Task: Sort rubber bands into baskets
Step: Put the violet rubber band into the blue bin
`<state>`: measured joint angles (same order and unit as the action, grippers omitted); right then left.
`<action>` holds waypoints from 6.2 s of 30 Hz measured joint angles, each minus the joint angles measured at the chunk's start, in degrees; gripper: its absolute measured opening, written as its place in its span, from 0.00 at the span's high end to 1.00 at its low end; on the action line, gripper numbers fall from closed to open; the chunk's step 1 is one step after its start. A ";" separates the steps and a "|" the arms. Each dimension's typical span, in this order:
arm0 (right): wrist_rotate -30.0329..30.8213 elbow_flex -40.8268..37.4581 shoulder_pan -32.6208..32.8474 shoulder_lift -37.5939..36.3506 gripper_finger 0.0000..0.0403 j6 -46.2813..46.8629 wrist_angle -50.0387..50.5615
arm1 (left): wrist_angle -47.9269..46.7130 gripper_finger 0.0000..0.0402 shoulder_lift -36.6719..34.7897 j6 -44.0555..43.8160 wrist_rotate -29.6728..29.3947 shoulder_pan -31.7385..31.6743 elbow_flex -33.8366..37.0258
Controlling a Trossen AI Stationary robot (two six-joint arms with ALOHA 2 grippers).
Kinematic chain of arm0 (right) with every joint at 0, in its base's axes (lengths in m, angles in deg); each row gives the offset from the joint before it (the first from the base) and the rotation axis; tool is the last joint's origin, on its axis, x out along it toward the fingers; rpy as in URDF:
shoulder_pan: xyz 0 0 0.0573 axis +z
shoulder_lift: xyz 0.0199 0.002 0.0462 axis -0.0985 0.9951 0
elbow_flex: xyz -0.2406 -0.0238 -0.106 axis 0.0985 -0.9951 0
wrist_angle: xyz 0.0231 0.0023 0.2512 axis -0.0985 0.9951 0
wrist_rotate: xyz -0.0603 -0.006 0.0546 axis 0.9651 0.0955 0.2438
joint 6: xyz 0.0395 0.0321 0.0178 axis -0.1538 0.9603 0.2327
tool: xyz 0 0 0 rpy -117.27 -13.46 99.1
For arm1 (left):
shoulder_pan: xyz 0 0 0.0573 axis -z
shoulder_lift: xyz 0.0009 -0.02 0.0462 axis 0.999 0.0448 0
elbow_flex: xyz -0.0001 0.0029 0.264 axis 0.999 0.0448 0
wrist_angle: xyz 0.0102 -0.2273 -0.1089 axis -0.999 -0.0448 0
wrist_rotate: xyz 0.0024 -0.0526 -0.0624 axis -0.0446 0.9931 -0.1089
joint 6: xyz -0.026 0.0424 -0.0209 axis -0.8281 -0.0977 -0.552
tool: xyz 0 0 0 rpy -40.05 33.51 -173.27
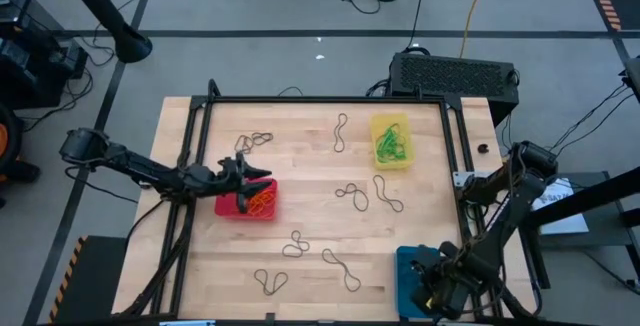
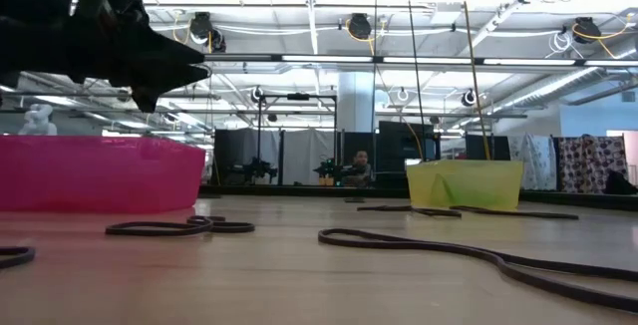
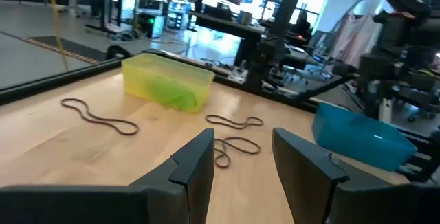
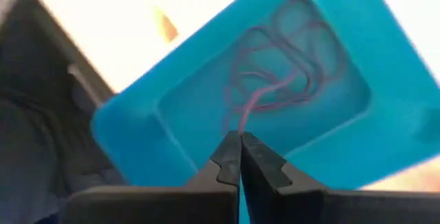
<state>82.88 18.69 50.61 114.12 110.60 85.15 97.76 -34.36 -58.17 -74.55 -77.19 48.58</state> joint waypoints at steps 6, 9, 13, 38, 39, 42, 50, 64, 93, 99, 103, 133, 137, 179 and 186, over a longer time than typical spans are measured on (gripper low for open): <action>-2.33 0.00 -2.99 0.00 0.95 -3.19 3.14 | -1.89 0.62 0.00 -0.34 0.02 2.26 0.00; -5.73 0.00 -4.66 -0.02 0.89 -3.95 4.42 | -3.26 0.62 0.00 -0.46 -0.05 3.01 0.00; -7.15 0.02 -6.74 -0.02 0.80 -9.29 3.10 | -3.58 0.62 0.00 -0.44 -0.59 3.63 0.00; -1.19 0.11 -37.35 17.23 0.77 -92.27 -60.51 | -26.48 0.62 0.00 1.52 -3.60 14.06 -8.57; -1.31 0.40 -37.86 18.45 0.77 -93.97 -62.48 | -28.93 0.62 0.01 1.49 -5.67 14.37 -9.55; -2.63 2.94 -39.27 22.42 0.77 -97.56 -63.75 | -33.54 0.62 0.02 1.25 -10.22 14.67 -11.20; -10.72 11.78 -41.49 33.06 0.77 -101.11 -63.69 | -35.28 0.62 0.04 1.62 -10.71 14.60 -11.26; -15.51 15.08 -43.35 37.56 0.59 -100.50 -58.72 | -35.84 0.62 0.04 1.01 -10.73 14.60 -11.26; -9.62 14.53 -41.52 27.19 1.00 -98.54 -31.43 | -35.88 0.62 0.04 1.01 -10.73 14.60 -11.26; -9.63 14.73 -38.52 18.30 1.00 -90.48 -16.56 | -35.88 0.62 0.04 1.50 -11.04 14.59 -11.26; -9.51 14.84 -34.05 12.53 1.00 -79.85 -8.12 | -35.61 0.62 0.04 2.91 -12.57 14.50 -11.26; 20.90 1.30 4.66 4.90 0.96 -8.51 5.98 | -20.67 0.62 0.07 9.99 -19.98 6.74 -11.26; 20.92 -2.33 4.61 4.90 0.93 -8.75 4.22 | -20.73 0.62 0.07 7.83 -19.96 6.25 -11.26; 48.15 -28.68 -12.26 -43.13 0.65 -45.58 1.36 | -67.88 0.62 8.18 1.22 11.46 -42.07 -29.29; 32.53 -36.17 -23.25 -49.83 0.65 -73.44 -30.29 | -66.60 0.62 20.58 4.31 19.05 -53.76 -29.51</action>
<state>115.41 -17.48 27.36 64.29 37.16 54.85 31.16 -13.77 -53.86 -55.50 -130.95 19.07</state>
